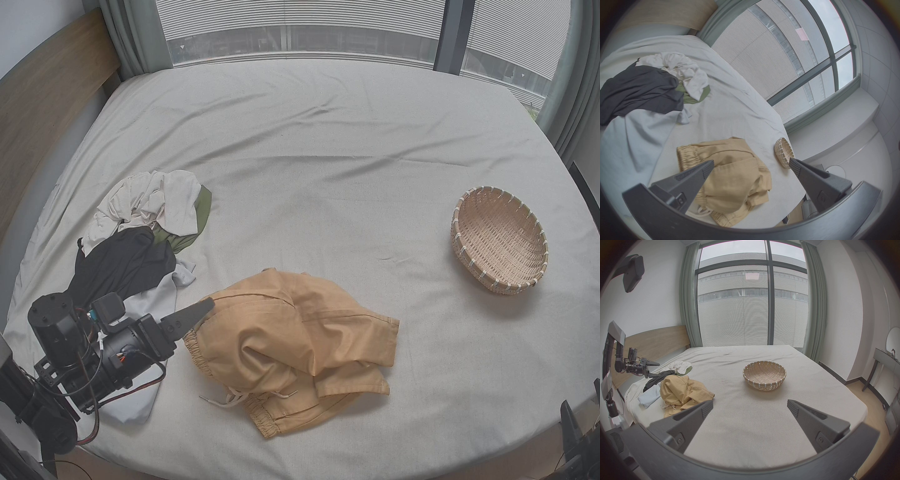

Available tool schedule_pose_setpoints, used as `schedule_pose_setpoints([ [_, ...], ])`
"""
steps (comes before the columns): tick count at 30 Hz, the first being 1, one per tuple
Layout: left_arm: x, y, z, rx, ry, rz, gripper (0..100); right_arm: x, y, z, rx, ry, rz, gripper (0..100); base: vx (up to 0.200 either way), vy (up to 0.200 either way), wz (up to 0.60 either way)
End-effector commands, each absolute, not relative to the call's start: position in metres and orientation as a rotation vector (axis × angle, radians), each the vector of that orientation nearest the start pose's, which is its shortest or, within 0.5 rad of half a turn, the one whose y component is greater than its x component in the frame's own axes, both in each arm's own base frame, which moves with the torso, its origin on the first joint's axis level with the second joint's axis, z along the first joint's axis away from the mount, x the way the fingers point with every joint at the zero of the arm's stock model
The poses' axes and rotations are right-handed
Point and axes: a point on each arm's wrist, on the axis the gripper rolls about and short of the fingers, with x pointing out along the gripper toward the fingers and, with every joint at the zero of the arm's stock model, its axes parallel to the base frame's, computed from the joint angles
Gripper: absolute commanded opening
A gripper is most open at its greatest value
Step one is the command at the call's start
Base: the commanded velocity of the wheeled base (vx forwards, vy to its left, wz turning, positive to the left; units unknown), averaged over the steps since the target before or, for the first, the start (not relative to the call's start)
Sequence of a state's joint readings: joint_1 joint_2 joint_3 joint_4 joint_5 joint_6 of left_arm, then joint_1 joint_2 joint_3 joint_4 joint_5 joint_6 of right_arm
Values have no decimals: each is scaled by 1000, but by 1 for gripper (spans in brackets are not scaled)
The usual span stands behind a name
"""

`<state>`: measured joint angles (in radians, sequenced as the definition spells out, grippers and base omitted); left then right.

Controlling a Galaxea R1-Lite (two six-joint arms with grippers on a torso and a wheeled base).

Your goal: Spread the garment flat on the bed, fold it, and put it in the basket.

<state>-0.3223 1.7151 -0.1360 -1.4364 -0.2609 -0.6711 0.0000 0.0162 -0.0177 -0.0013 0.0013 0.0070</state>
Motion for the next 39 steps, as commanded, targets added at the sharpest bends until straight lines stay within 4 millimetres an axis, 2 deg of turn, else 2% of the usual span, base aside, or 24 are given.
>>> schedule_pose_setpoints([
  [1,193,-63,98,-650,382,-460,100,-23,0,76,8,-2,2,100,0,0,0],
  [4,186,-59,87,-650,444,-431,100,-23,0,76,8,-2,2,100,0,0,0],
  [9,187,-59,72,-644,523,-411,100,-23,0,76,9,-2,2,100,0,0,0],
  [10,196,-61,58,-636,574,-387,100,-23,0,76,9,-2,2,100,0,0,0],
  [12,204,-63,54,-636,569,-388,100,-23,0,76,9,-2,2,100,0,0,0],
  [24,240,-74,49,-650,491,-423,100,-23,0,76,8,-2,2,100,0,0,0],
  [31,259,-80,62,-665,399,-453,100,-23,0,76,8,-2,2,100,0,0,0],
  [39,271,-85,68,-738,372,-467,100,-23,0,76,8,-2,2,100,0,0,0],
])
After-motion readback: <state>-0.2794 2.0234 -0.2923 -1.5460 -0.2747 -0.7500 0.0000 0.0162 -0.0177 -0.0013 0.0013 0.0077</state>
